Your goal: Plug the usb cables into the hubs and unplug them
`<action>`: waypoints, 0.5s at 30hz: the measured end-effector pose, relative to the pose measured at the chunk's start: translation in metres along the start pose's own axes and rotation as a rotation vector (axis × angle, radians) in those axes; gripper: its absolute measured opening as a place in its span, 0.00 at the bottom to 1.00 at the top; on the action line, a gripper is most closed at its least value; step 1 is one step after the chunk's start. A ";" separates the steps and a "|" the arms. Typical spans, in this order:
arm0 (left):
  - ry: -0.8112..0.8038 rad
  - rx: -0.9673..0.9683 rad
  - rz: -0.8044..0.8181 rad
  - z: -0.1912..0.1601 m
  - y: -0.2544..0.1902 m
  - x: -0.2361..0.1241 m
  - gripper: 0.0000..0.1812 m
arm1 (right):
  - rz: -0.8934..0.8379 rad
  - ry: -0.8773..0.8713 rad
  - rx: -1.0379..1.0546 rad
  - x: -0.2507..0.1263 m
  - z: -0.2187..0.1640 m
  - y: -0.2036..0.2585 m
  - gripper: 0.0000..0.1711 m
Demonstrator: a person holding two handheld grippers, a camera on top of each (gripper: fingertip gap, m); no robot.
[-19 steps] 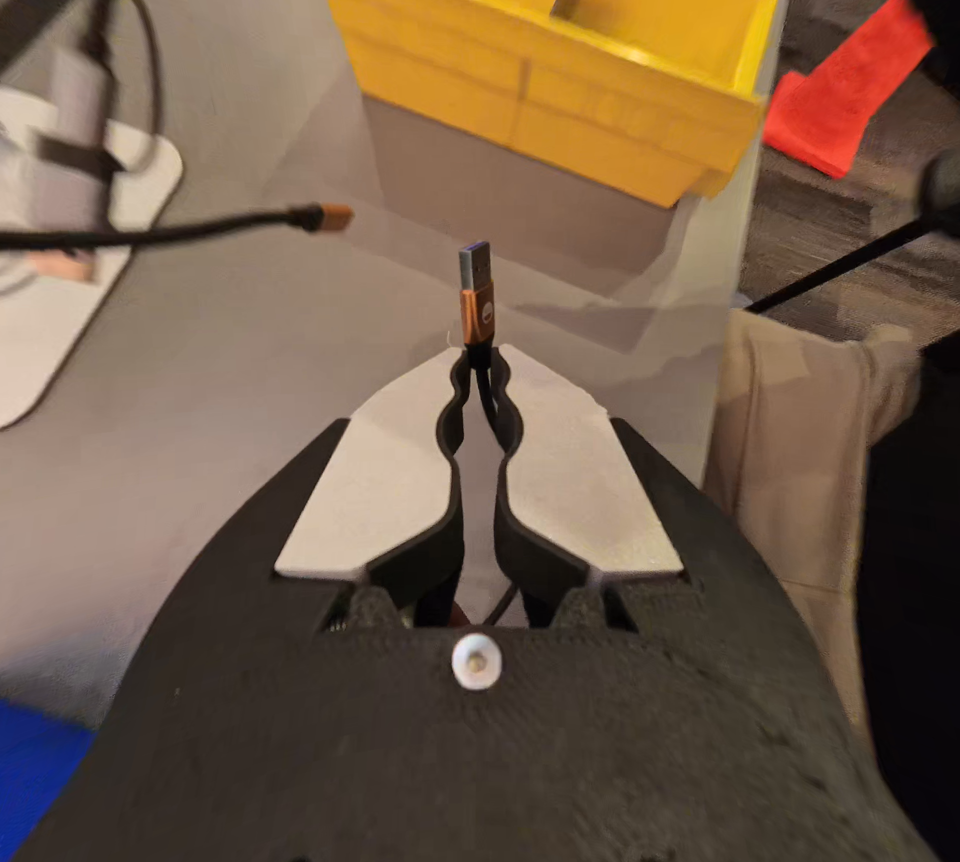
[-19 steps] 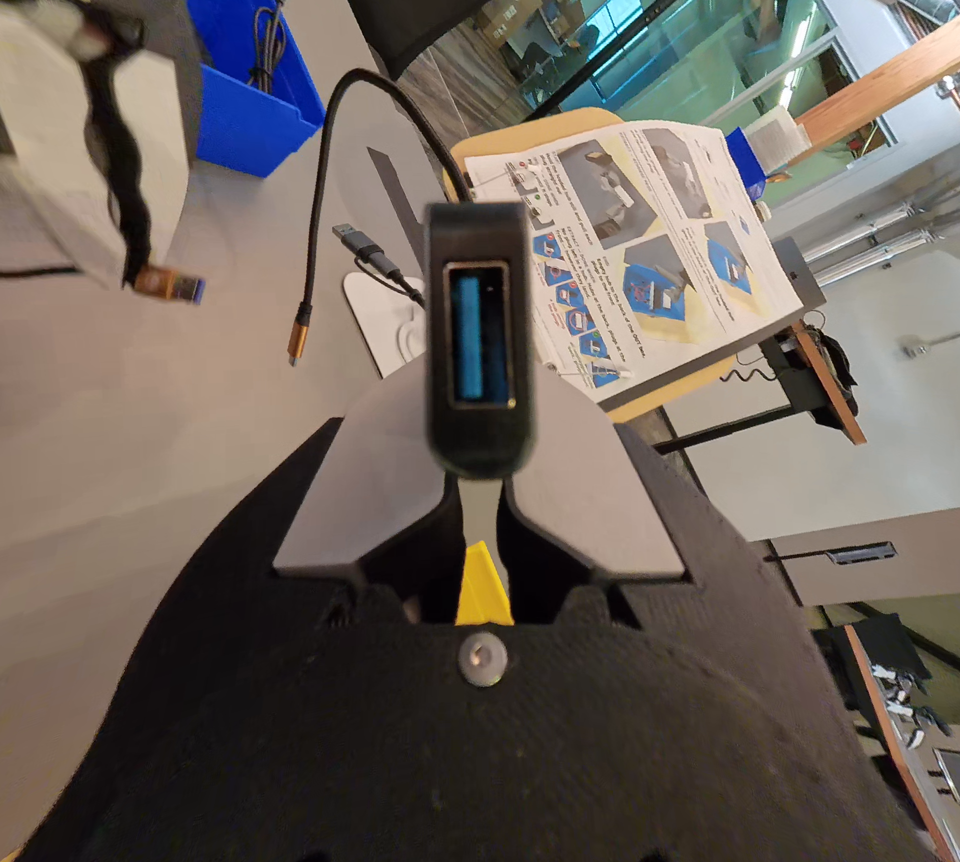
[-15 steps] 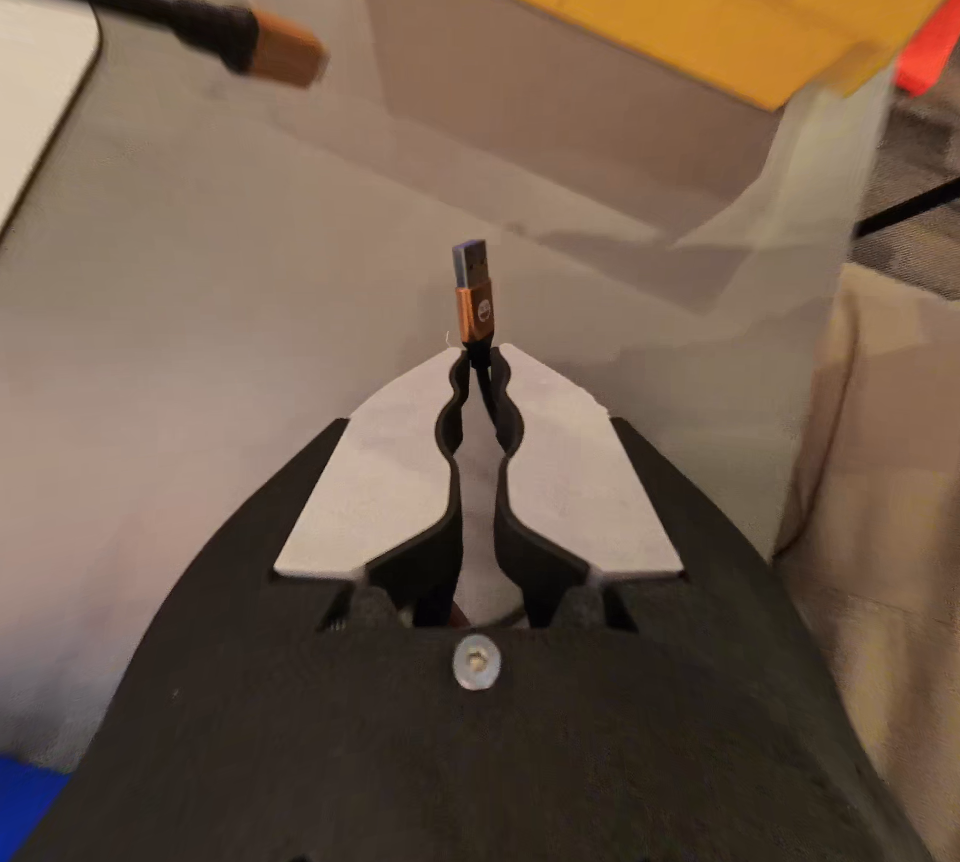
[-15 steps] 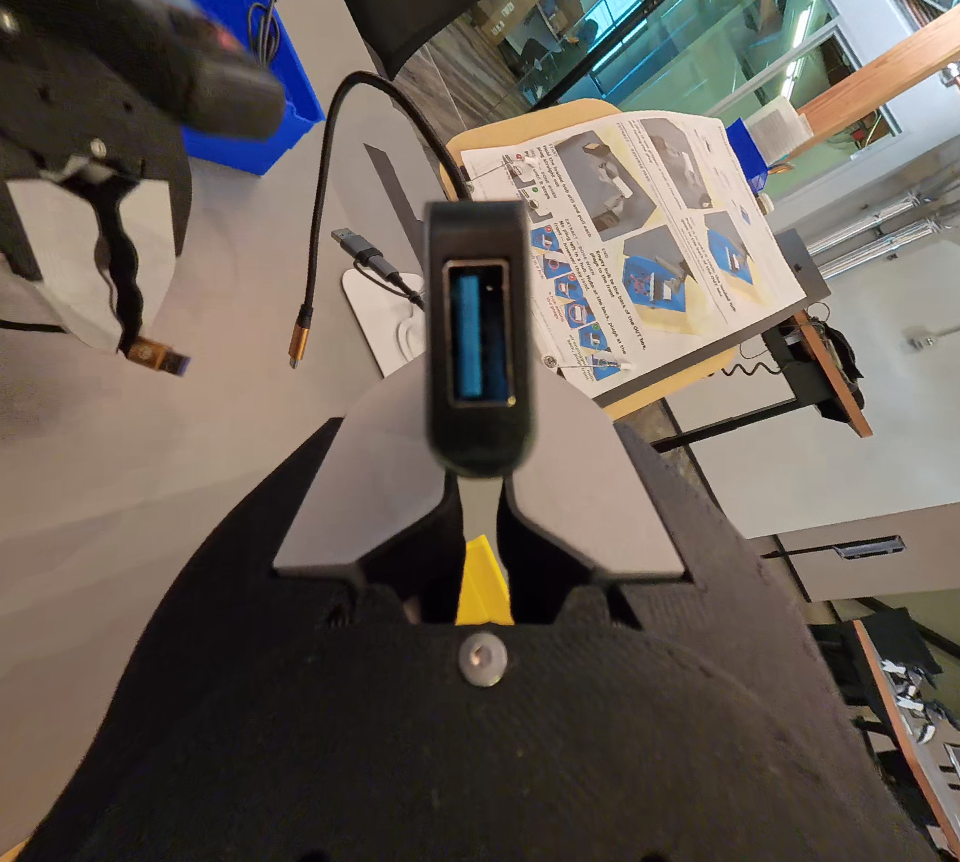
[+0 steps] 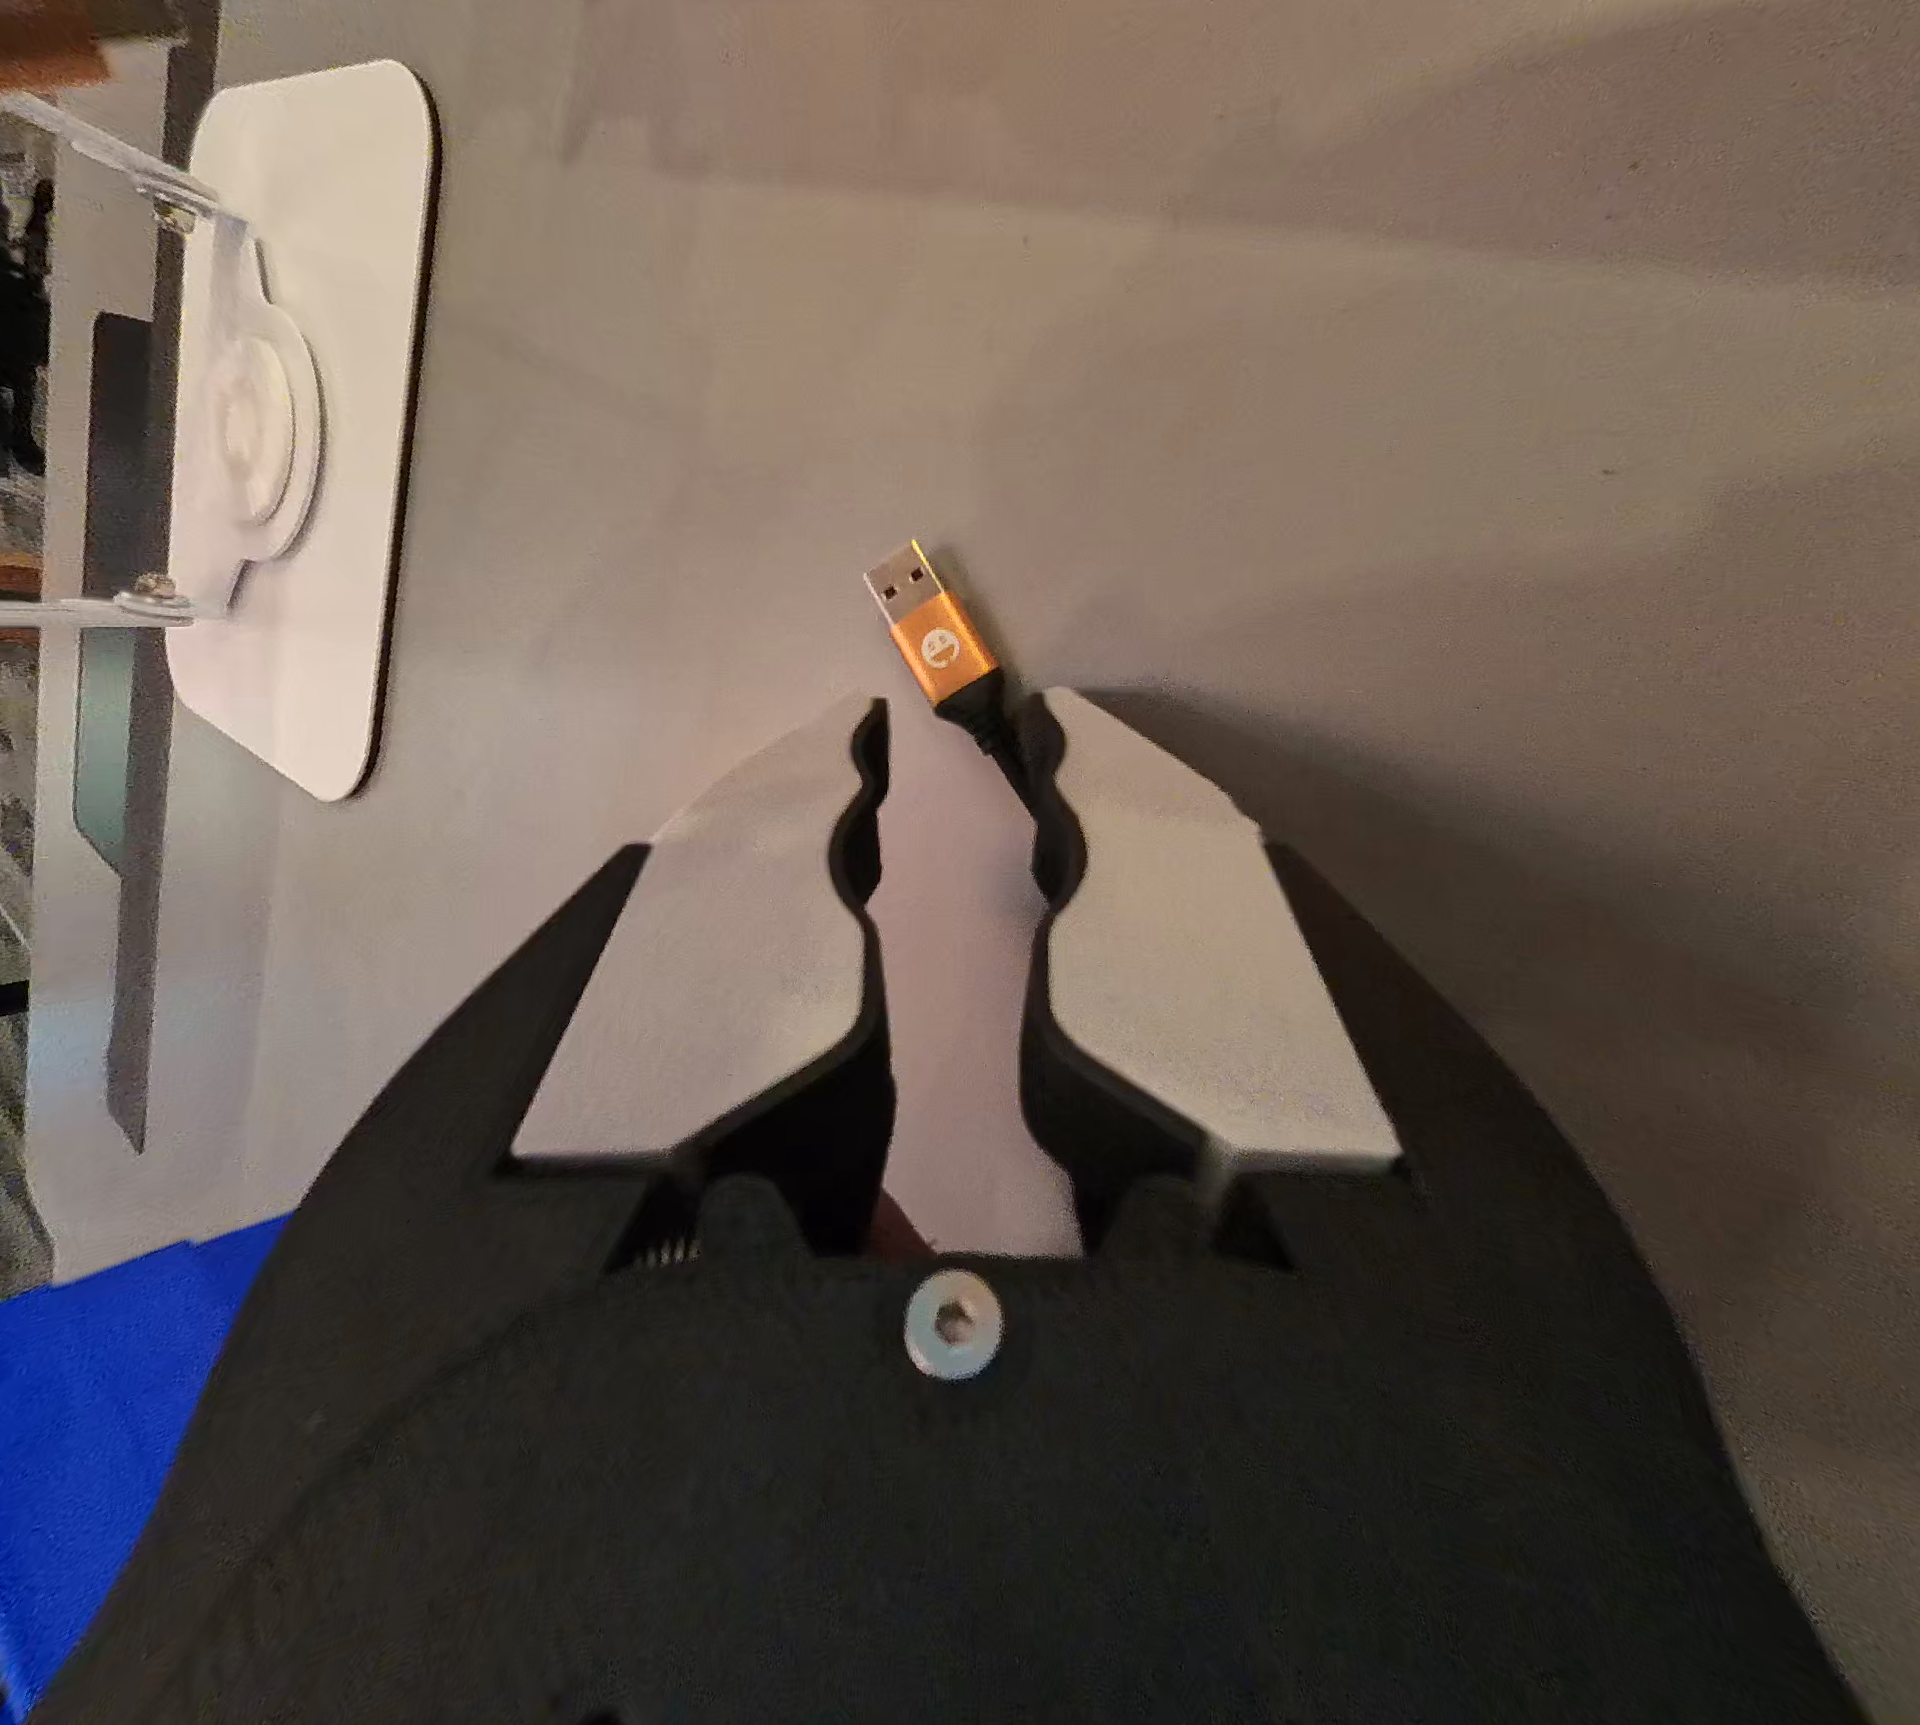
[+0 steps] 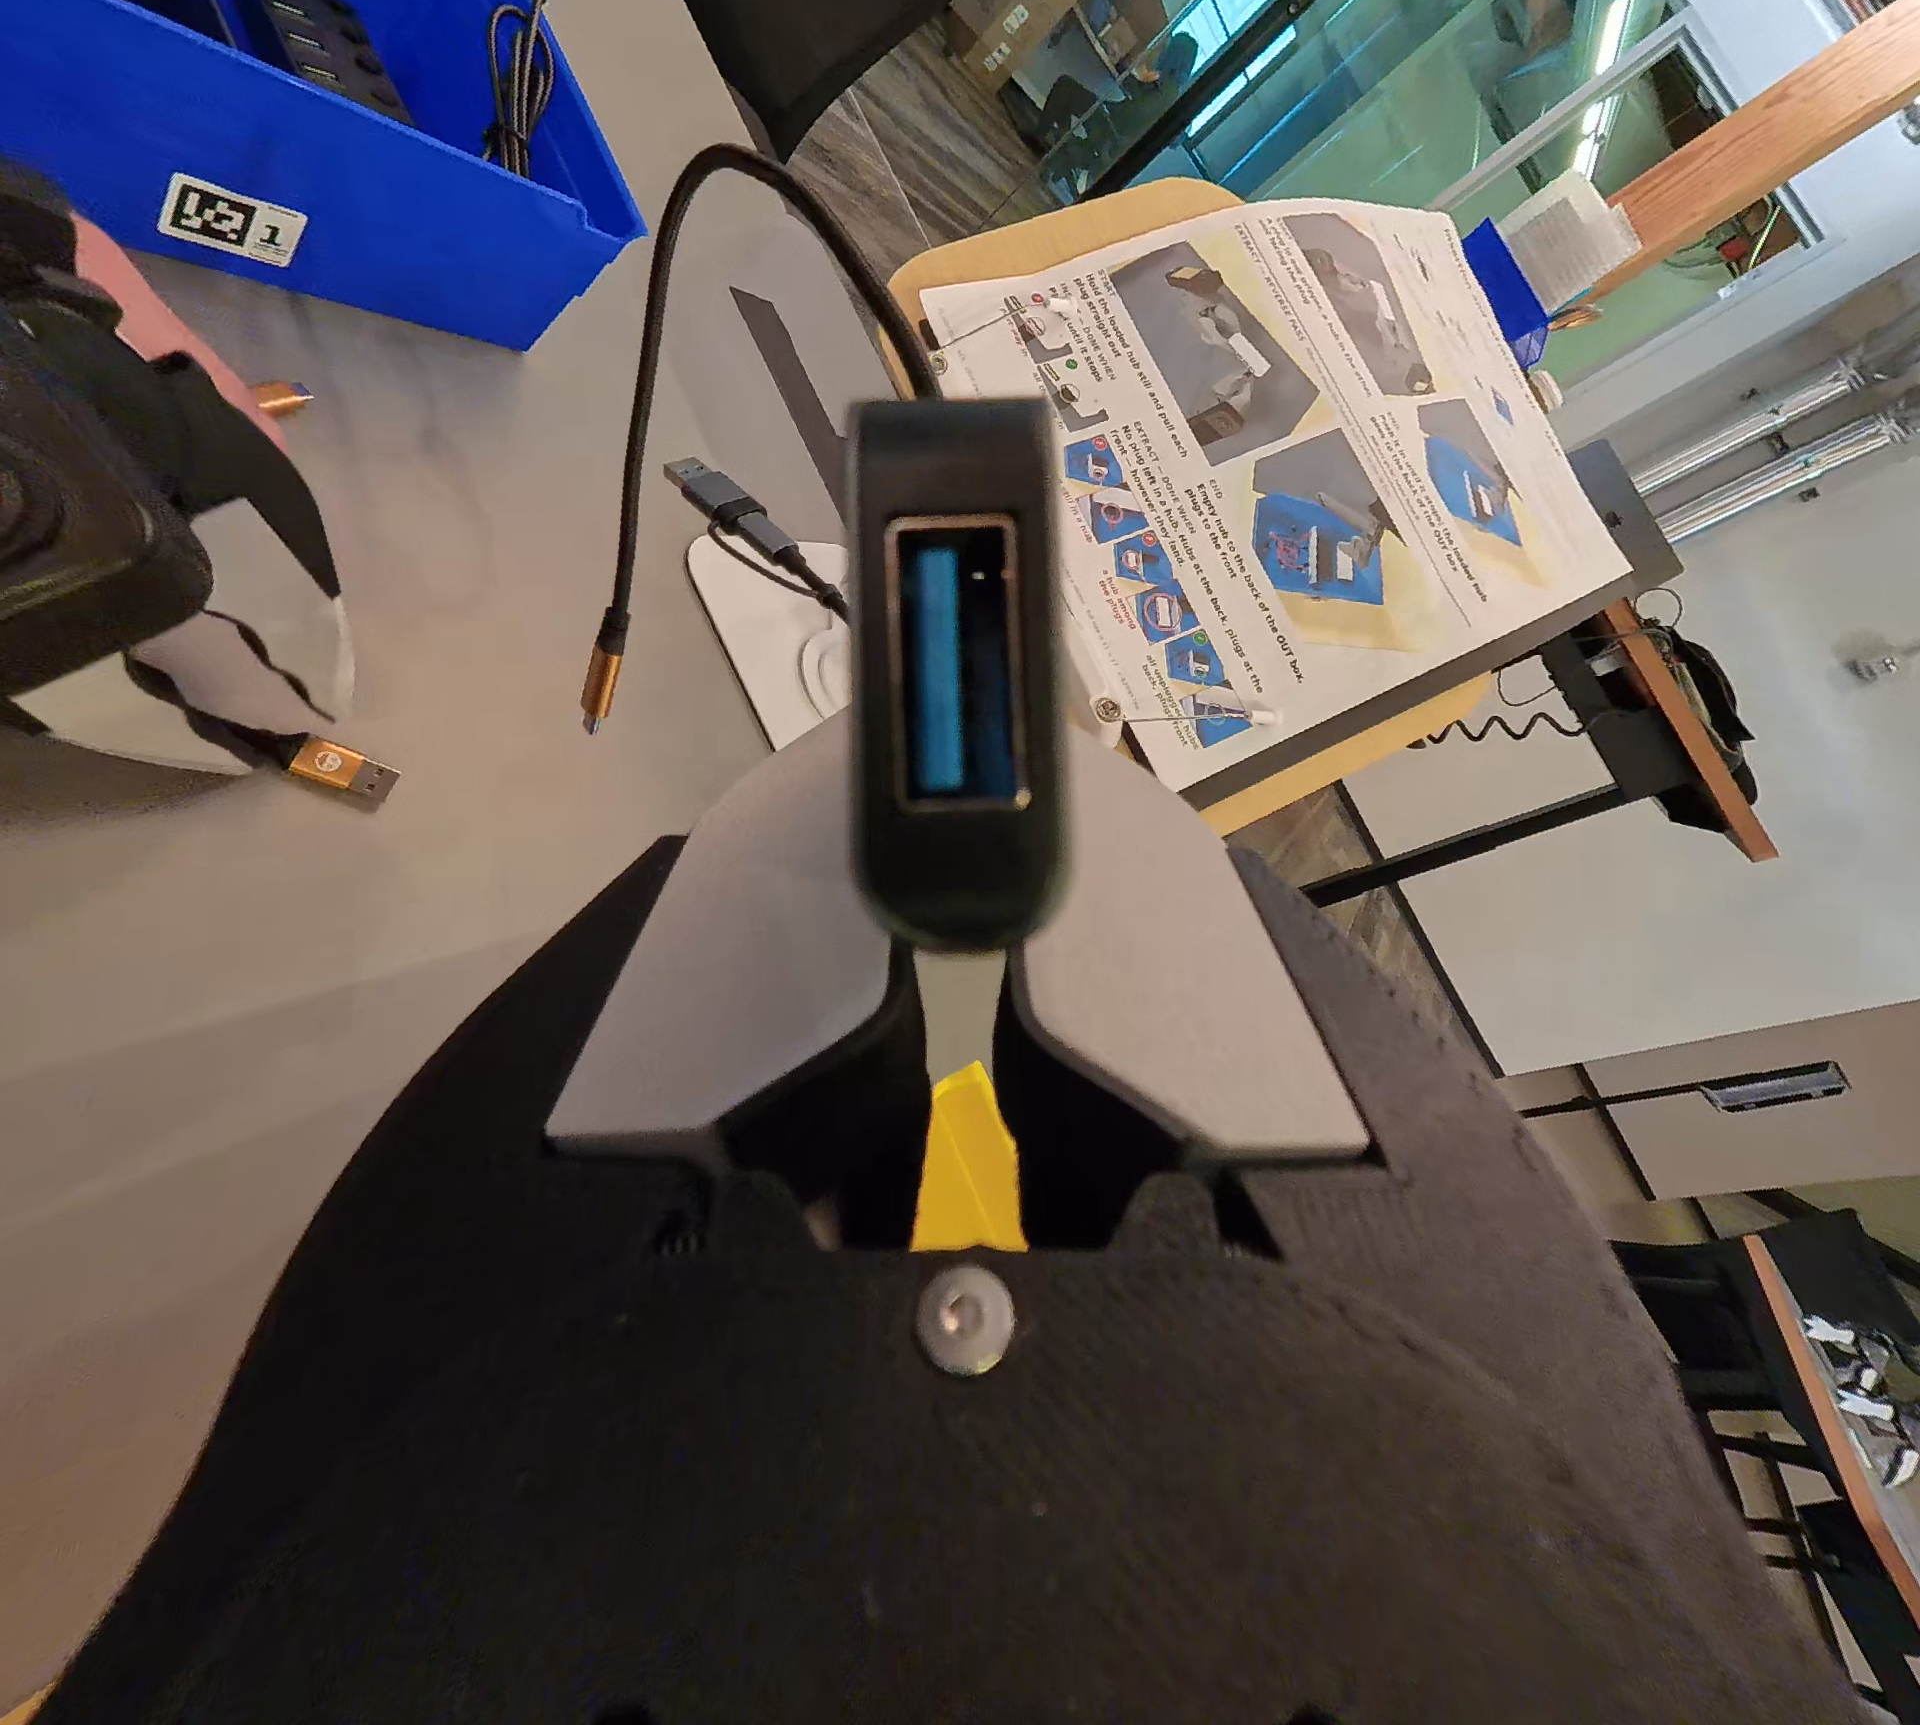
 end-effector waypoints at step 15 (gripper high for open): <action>-0.081 -0.332 -0.243 -0.011 0.022 0.014 0.06 | -0.034 -0.030 0.016 -0.013 0.003 -0.010 0.06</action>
Point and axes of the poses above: each gripper's, where its closed fingertips meet, x out along the fingers, z out of its top, y = z × x across the jaws, the point moved 8 cm from there along -x, back along the fingers, and after that the axes turned 10 degrees about y, right-handed, at the moved point
